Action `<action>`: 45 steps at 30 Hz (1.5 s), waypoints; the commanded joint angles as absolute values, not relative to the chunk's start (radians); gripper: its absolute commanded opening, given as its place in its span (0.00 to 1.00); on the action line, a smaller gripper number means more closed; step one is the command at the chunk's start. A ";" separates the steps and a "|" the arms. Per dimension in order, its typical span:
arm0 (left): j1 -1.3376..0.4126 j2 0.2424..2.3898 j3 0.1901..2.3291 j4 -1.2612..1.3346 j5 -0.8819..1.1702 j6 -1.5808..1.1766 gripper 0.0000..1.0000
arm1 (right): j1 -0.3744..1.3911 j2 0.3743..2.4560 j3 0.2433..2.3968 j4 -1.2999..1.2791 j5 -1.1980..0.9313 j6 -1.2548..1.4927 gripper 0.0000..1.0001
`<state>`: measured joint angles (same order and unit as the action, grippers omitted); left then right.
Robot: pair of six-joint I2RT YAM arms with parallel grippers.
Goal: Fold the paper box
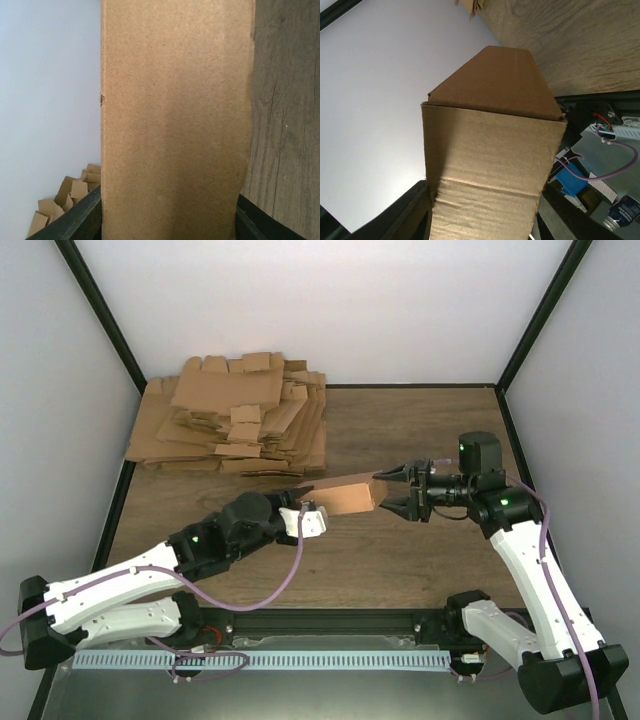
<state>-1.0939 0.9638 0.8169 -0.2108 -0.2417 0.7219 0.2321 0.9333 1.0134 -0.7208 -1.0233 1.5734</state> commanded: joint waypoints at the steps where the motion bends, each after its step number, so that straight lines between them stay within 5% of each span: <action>1: -1.101 0.961 0.817 -0.160 -0.224 0.733 0.55 | 0.230 0.920 1.016 -0.709 -1.044 1.570 0.47; 8: -1.101 0.936 0.797 -0.166 -0.215 0.715 1.00 | 0.232 0.928 1.015 -0.685 -1.018 1.568 0.42; 16: -1.101 0.870 0.900 -0.335 -0.105 0.598 1.00 | 0.232 0.863 0.926 -0.505 -0.776 1.637 0.36; 27: -1.100 0.717 0.939 -0.422 0.009 0.402 1.00 | 0.230 0.935 0.853 -0.186 -0.441 1.373 0.32; 38: -1.101 0.691 0.897 -0.444 0.048 0.324 1.00 | 0.185 1.076 0.839 0.247 -0.552 1.096 0.31; 45: -1.101 0.686 0.922 -0.448 0.084 0.291 1.00 | 0.122 1.086 0.637 0.623 -0.509 1.142 0.27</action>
<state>-1.0962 0.6960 0.9028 -0.4450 0.0467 0.3229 0.1669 1.0771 0.7143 0.3378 -0.5304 1.1408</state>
